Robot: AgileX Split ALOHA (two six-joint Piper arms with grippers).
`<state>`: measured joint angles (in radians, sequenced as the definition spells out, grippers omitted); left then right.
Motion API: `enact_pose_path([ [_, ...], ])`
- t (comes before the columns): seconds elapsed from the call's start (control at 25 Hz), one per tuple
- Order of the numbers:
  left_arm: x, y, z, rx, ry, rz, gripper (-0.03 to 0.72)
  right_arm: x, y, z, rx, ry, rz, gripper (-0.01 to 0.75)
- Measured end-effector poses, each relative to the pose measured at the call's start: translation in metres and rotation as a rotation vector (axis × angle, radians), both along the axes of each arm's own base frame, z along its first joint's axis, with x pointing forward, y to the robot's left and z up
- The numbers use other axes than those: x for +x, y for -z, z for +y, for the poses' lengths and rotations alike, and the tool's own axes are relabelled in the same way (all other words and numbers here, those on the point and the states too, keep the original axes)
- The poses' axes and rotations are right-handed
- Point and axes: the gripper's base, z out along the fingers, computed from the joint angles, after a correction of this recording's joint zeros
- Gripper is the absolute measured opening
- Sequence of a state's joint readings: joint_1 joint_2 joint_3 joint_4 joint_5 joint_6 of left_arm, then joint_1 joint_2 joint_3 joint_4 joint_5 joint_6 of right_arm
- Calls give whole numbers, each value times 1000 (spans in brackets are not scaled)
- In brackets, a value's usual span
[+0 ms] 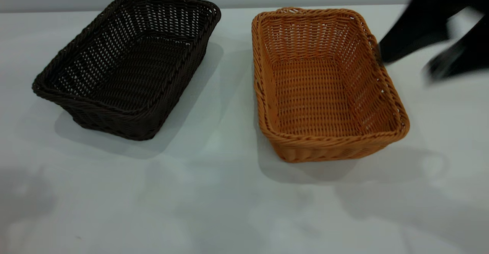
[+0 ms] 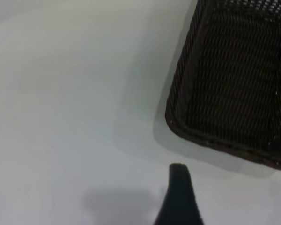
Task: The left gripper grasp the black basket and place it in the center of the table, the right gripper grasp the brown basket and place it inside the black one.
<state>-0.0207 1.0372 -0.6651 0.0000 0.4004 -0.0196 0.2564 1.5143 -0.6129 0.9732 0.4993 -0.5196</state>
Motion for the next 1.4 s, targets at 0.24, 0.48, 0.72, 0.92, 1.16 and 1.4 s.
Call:
enact_pose_path([
  [0.24,4,0,-1,-23,-7,-11,512,6,60,20,209,367,442,552],
  [0.48,4,0,-2,-43,-13,-15,512,17,89,43,374,660,602,552],
  [0.72,4,0,-2,-43,-13,-16,512,25,112,43,279,865,616,552],
  [0.92,9,2,-2,-44,-15,-25,512,32,118,49,233,928,584,551],
  [1.16,38,23,-3,-5,23,85,512,46,127,54,222,962,568,533],
  [1.4,110,35,-4,25,61,148,512,47,129,53,211,978,561,531],
])
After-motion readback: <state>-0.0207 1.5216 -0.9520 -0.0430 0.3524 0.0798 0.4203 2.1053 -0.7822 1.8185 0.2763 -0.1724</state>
